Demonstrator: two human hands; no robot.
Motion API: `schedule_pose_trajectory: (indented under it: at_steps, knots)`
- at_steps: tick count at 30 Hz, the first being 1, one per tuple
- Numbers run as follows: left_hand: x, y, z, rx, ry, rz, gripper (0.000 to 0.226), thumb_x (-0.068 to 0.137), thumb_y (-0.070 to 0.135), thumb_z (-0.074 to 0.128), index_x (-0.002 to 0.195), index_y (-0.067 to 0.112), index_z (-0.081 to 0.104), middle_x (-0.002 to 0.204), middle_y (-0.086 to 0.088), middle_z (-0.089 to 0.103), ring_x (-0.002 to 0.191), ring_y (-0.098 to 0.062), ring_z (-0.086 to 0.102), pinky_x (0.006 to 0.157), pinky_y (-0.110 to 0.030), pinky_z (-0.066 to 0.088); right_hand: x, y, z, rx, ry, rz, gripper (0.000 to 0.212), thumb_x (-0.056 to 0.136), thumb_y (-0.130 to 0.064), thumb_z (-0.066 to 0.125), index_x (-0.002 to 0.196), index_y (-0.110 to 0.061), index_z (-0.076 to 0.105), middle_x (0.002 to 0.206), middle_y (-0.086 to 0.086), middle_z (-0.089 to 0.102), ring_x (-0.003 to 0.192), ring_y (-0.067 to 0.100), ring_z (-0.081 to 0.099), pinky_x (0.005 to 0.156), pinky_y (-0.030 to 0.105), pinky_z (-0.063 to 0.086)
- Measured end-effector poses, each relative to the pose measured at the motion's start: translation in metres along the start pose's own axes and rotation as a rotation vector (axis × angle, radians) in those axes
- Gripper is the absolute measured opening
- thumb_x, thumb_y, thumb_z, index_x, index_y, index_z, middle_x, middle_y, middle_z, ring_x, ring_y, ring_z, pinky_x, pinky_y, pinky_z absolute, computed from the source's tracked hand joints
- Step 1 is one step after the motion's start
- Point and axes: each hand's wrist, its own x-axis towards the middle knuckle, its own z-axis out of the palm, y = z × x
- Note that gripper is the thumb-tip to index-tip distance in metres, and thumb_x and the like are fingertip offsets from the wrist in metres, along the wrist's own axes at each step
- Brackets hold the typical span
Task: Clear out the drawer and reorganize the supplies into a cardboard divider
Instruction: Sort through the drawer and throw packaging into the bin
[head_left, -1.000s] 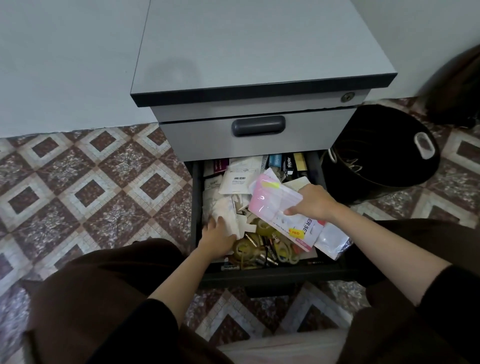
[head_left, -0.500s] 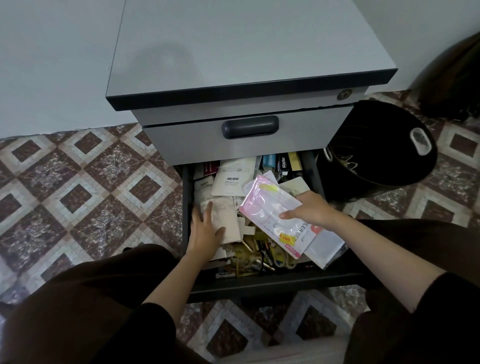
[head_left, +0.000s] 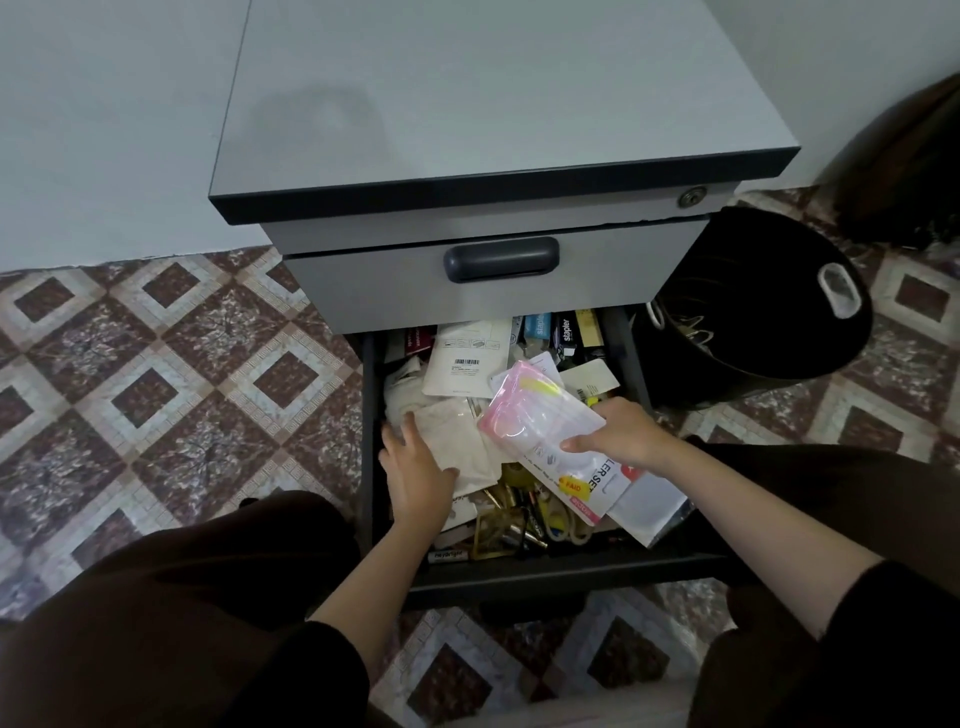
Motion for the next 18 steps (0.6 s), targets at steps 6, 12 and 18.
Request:
schedule_pose_trajectory:
  at_steps: [6, 12, 18]
  knots:
    - [0.000, -0.004, -0.009, -0.454, 0.127, -0.144, 0.070, 0.075, 0.012, 0.077, 0.135, 0.006, 0.042, 0.113, -0.010, 0.060, 0.098, -0.021, 0.057, 0.084, -0.032, 0.047, -0.002, 0.001, -0.009, -0.107, 0.009, -0.021, 0.022, 0.076, -0.028, 0.077, 0.081, -0.014, 0.060, 0.085, 0.002, 0.065, 0.079, 0.021, 0.064, 0.069, 0.029, 0.049]
    - [-0.002, 0.000, -0.016, -0.416, 0.166, -0.237, 0.058, 0.081, 0.019, 0.071, 0.134, 0.012, 0.050, 0.101, -0.006, 0.067, 0.095, -0.020, 0.060, 0.074, -0.025, 0.040, -0.006, -0.001, -0.017, -0.103, 0.037, -0.017, 0.032, 0.076, -0.027, 0.077, 0.096, -0.005, 0.066, 0.093, 0.008, 0.068, 0.084, 0.025, 0.067, 0.079, 0.036, 0.054]
    - [-0.010, 0.006, -0.024, -0.323, 0.228, -0.225, 0.038, 0.082, 0.019, 0.069, 0.119, 0.012, 0.062, 0.090, -0.005, 0.066, 0.084, -0.023, 0.061, 0.071, -0.028, 0.045, -0.012, 0.004, -0.017, -0.132, 0.039, -0.033, 0.031, 0.076, -0.028, 0.076, 0.098, -0.009, 0.067, 0.095, 0.005, 0.069, 0.083, 0.021, 0.067, 0.076, 0.034, 0.055]
